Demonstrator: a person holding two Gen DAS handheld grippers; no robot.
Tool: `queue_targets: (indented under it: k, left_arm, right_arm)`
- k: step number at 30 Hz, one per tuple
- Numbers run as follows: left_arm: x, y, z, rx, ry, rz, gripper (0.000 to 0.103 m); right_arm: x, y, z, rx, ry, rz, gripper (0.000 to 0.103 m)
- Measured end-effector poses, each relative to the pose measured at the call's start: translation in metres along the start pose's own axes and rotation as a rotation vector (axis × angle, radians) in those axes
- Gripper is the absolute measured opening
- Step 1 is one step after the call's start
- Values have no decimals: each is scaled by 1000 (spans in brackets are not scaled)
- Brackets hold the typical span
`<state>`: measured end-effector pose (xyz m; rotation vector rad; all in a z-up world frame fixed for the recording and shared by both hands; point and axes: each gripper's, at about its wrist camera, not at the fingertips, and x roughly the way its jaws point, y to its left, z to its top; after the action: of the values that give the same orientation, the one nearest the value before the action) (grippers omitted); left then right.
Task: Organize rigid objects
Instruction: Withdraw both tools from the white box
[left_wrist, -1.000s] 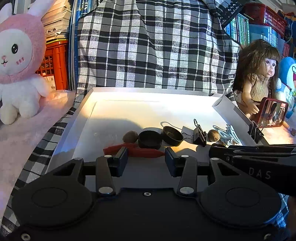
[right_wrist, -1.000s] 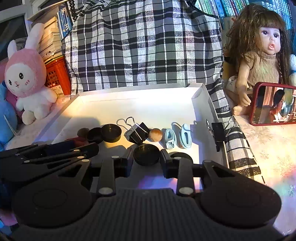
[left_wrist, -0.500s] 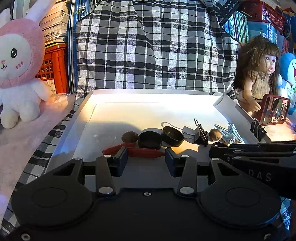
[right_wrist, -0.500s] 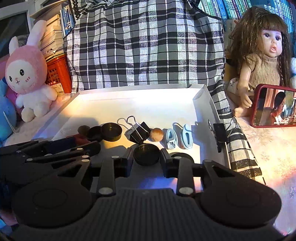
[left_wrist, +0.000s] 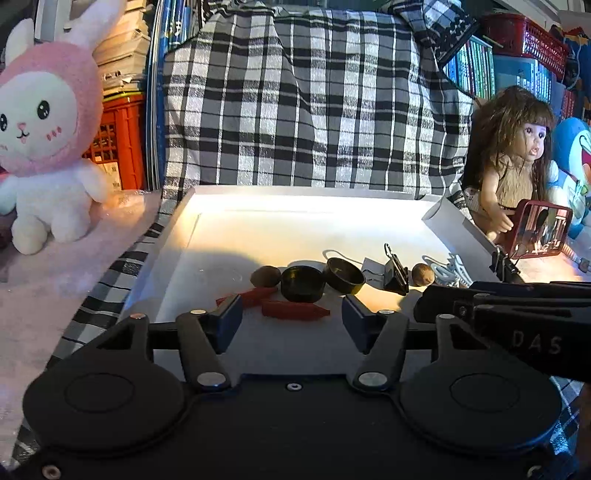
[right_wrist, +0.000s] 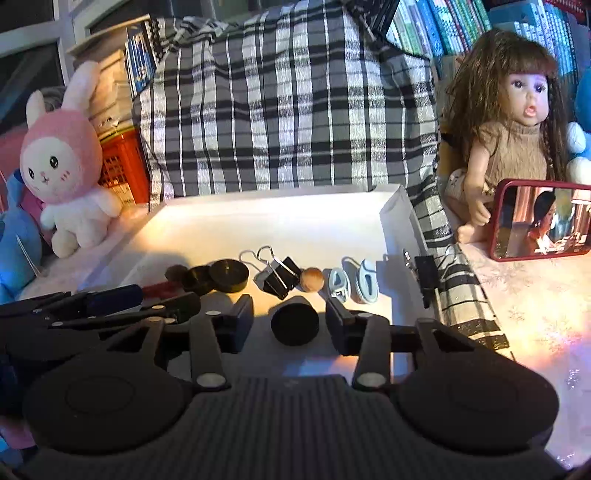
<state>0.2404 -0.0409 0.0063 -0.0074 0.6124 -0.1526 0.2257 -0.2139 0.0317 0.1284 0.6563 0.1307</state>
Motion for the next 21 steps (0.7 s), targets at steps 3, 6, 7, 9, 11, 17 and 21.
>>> queue_targets:
  k: [3, 6, 7, 9, 11, 17, 21]
  left_arm:
    - [-10, 2, 1, -3, -17, -5, 67]
    - [-21, 3, 1, -9, -20, 0, 71]
    - [-26, 3, 0, -10, -21, -4, 72]
    - [-35, 3, -2, -8, -25, -9, 73]
    - [-44, 3, -4, -3, -27, -6, 74]
    - [-69, 4, -15, 11, -20, 0, 75]
    - [-85, 5, -27, 25, -16, 20, 77]
  right_arm:
    - [-10, 0, 1, -5, -23, -4, 66]
    - [-21, -2, 0, -2, -41, -3, 70]
    - [-25, -2, 0, 3, -47, -4, 71]
    - [-33, -3, -2, 12, -54, -5, 72]
    - [-40, -3, -4, 19, -56, -9, 74]
    - [-65, 1, -18, 10, -63, -24, 77]
    - [-78, 3, -31, 11, -60, -28, 79]
